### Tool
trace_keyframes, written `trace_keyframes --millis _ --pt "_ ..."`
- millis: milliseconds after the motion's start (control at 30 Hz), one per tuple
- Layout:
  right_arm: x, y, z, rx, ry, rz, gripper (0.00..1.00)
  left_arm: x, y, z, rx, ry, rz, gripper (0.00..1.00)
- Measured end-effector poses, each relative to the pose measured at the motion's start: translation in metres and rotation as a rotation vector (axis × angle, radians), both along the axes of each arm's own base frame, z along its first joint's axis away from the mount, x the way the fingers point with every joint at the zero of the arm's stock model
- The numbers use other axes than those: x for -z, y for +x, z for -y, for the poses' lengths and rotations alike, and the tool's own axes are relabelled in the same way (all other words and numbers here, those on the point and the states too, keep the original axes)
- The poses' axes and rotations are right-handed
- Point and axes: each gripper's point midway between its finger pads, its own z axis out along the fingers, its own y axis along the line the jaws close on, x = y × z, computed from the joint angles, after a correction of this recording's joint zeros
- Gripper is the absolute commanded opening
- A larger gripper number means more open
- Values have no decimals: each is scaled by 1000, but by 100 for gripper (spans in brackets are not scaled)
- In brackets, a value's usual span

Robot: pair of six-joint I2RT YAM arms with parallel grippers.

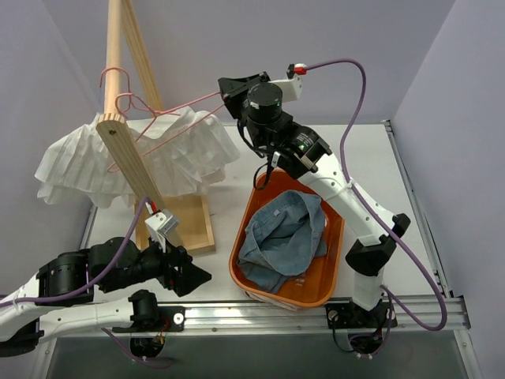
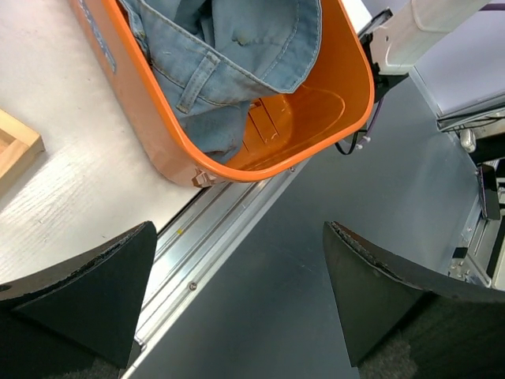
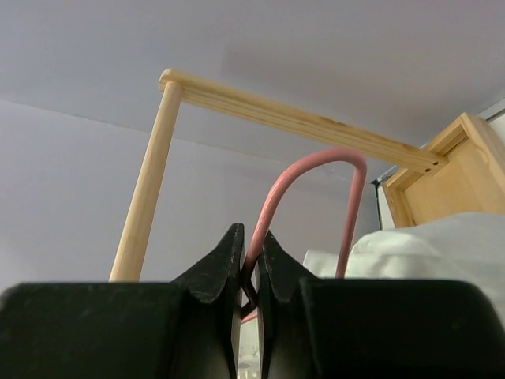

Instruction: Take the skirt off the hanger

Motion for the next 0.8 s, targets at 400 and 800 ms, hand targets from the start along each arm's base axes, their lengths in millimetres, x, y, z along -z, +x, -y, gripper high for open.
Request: trace_keyframes --millis 400,800 --pt "-30 -18 -23 -55 108 49 0 3 -9 16 55 -57 -29 95" --pt "-21 -19 -49 -85 112 41 0 1 -11 18 64 -68 -37 95"
